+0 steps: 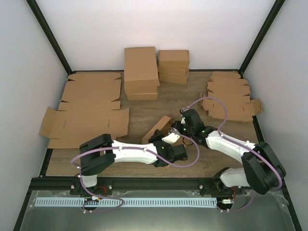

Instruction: Fold the paper box

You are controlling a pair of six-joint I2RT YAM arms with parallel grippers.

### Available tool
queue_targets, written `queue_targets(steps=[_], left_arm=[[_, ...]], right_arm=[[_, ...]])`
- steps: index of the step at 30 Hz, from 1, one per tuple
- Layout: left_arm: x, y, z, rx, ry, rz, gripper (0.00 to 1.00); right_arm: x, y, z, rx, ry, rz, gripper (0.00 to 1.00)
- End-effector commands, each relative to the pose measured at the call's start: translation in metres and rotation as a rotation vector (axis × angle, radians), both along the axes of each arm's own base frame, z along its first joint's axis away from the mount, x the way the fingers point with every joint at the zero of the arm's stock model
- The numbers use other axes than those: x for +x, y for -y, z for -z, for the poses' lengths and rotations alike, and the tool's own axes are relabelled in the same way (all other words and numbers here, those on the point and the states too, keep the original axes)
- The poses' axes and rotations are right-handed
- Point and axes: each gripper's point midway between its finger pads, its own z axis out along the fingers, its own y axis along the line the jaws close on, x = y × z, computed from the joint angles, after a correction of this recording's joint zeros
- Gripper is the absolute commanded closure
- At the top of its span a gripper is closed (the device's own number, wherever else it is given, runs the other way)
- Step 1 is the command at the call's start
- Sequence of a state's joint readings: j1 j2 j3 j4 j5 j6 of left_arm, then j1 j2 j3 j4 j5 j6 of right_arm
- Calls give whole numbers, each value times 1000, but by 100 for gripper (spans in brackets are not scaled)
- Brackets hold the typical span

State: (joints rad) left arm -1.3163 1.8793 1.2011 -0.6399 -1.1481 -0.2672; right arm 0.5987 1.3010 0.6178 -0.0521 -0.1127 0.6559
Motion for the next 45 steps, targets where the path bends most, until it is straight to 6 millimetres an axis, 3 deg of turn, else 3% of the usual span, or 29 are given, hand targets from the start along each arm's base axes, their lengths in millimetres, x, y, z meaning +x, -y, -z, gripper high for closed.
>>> queue_targets(steps=[1, 11, 17, 22, 28, 30, 33, 36, 45], left_arm=[[0, -23, 44, 164, -164, 3, 83], [-6, 7, 33, -216, -499, 86, 46], [-15, 32, -5, -489, -664, 209, 20], [-20, 45, -47, -693, -769, 296, 7], [3, 25, -91, -945, -789, 262, 7], [15, 10, -96, -1000, -773, 225, 8], [35, -13, -86, -1074, -787, 143, 24], [46, -23, -69, -1157, -851, 119, 41], [51, -13, -27, -1161, -952, 109, 39]], right_arm=[[0, -26, -37, 135, 9, -97, 91], [9, -22, -38, 91, 16, -87, 91], [12, -19, -36, 56, 22, -82, 91], [11, -18, -29, 48, 15, -80, 91], [7, -15, -24, 45, 14, -84, 91], [6, -15, -23, 44, 14, -88, 91], [5, -15, -23, 42, 14, -93, 91], [6, -16, -24, 42, 17, -95, 91], [3, -19, -23, 58, 9, -115, 91]])
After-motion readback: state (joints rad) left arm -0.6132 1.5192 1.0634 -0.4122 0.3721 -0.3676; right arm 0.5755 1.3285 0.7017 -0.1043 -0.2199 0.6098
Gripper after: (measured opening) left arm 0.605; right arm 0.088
